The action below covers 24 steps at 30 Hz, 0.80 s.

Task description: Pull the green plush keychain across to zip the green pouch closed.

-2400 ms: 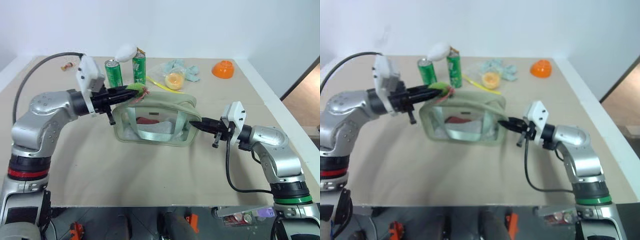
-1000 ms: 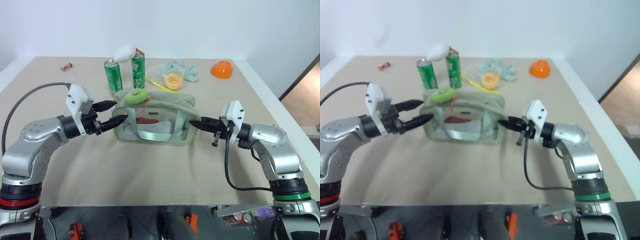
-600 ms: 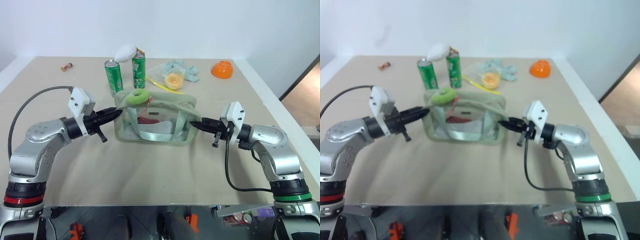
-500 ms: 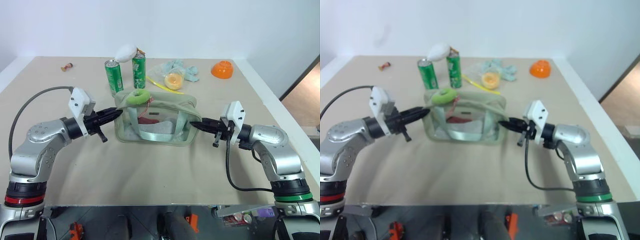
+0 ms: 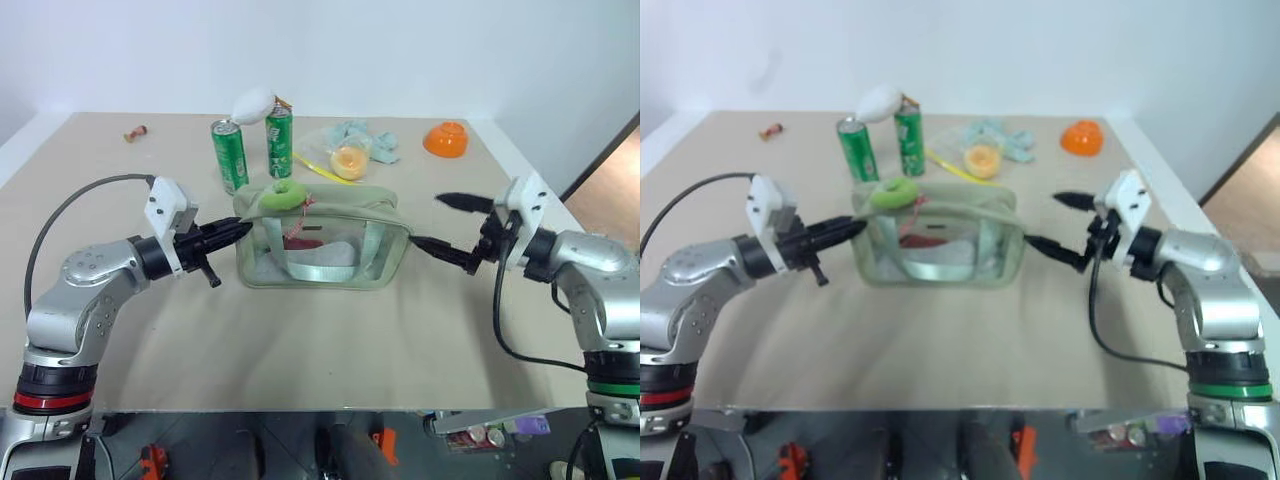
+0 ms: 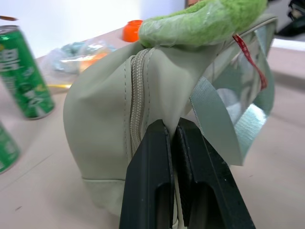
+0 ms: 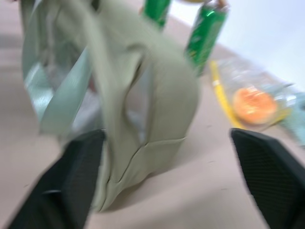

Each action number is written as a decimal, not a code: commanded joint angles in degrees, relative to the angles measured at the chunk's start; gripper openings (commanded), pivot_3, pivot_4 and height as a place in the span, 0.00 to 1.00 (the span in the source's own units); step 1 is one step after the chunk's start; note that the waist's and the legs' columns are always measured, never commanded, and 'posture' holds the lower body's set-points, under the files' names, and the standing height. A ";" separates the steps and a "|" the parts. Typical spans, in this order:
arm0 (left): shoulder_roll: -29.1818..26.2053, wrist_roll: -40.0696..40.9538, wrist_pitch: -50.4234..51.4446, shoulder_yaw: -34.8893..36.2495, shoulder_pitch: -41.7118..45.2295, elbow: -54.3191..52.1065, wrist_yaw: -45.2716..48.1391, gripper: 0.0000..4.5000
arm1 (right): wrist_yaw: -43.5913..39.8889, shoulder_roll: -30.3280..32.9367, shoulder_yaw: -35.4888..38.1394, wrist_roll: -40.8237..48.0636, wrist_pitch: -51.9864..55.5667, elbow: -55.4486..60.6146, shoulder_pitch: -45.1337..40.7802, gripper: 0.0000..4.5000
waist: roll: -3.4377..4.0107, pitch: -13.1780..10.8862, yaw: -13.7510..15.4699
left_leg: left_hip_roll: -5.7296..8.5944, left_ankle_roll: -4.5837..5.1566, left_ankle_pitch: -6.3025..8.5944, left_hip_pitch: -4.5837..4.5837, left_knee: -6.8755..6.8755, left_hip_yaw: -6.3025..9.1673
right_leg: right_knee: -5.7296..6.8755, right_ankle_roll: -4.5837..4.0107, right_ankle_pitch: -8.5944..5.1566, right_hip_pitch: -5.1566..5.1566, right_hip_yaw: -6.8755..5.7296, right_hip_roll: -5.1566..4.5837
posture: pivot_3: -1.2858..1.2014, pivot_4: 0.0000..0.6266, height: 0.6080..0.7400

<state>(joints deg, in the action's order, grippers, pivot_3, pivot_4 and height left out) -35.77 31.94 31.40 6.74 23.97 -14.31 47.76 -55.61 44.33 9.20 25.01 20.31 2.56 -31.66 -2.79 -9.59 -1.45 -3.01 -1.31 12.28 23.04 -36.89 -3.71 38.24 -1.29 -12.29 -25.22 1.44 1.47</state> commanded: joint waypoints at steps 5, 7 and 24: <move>1.75 0.99 0.90 -1.32 1.36 -4.67 -2.39 0.00 | 7.73 -8.75 -8.18 4.50 9.01 17.62 -11.58 1.00 | -0.01 0.01 -0.32 | -0.32 -0.01 -0.01 -0.01 0.05 0.06 | 0.01 -0.10 -0.03 0.01 -0.23 0.25 | 0.52 0.24 1.00; 1.86 0.65 0.73 -1.71 1.14 -4.79 -2.92 0.00 | 8.31 -11.25 -10.99 4.95 10.54 19.71 -13.28 1.00 | 0.01 0.00 -0.32 | -0.36 -0.02 -0.01 0.01 0.05 0.05 | 0.02 -0.12 -0.03 -0.01 -0.26 0.25 | 0.52 0.24 1.00; 2.54 -0.40 0.27 -2.36 0.73 -5.16 -4.24 0.00 | 6.99 -19.35 -18.64 -4.83 2.08 5.05 -17.58 0.81 | 0.00 0.00 0.10 | -0.24 -0.01 -0.02 0.09 0.01 -0.01 | -0.02 -0.08 0.01 -0.06 -0.10 0.12 | 0.52 0.24 1.00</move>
<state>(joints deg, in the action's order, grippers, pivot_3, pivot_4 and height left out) -33.06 31.50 32.56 4.14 24.23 -17.41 43.71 -48.62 25.64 -9.64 20.77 24.19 7.07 -46.93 -2.79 -9.59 -1.35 -3.26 -1.32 12.26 23.14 -36.87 -3.72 38.21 -1.38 -12.28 -25.29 1.34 1.59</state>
